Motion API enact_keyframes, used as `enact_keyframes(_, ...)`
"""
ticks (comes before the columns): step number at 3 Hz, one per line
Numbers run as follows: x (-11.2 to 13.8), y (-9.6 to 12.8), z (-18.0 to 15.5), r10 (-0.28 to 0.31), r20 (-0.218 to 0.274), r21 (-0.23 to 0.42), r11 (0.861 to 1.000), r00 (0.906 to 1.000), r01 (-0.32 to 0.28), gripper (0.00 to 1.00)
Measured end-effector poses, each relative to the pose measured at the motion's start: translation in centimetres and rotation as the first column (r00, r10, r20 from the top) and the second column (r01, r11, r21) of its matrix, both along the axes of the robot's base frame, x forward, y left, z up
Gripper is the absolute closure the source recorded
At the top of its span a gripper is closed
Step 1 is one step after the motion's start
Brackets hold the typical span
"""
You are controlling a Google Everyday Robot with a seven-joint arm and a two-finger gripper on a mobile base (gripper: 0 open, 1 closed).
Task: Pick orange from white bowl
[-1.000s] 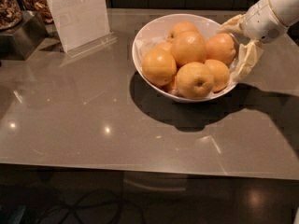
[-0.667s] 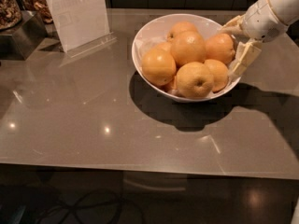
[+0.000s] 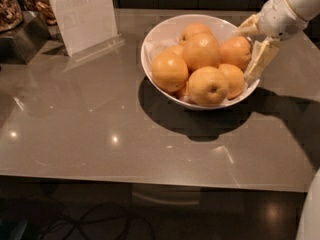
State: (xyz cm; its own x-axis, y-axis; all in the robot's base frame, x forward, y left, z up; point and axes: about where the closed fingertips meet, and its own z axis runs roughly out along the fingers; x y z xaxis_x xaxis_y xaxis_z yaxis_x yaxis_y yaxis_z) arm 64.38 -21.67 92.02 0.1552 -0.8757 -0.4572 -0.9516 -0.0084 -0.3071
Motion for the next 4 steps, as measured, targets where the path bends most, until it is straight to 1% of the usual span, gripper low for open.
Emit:
enact_keyframes(1,-0.05,-0.17,0.19,0.000,0.000,0.000,1.000,1.0000,0.000,0.56)
enact_keyframes(2,-0.06,-0.24,0.30,0.000,0.000,0.000,1.000,1.0000,0.000,0.54)
enact_keyframes(3,0.38,-0.30,0.06,-0.009,-0.021,-0.022,1.000,0.9997,0.009,0.52)
enact_keyframes(4,0.61,-0.74,-0.16,-0.024,-0.039,-0.026,0.999,0.9989,0.023,0.42)
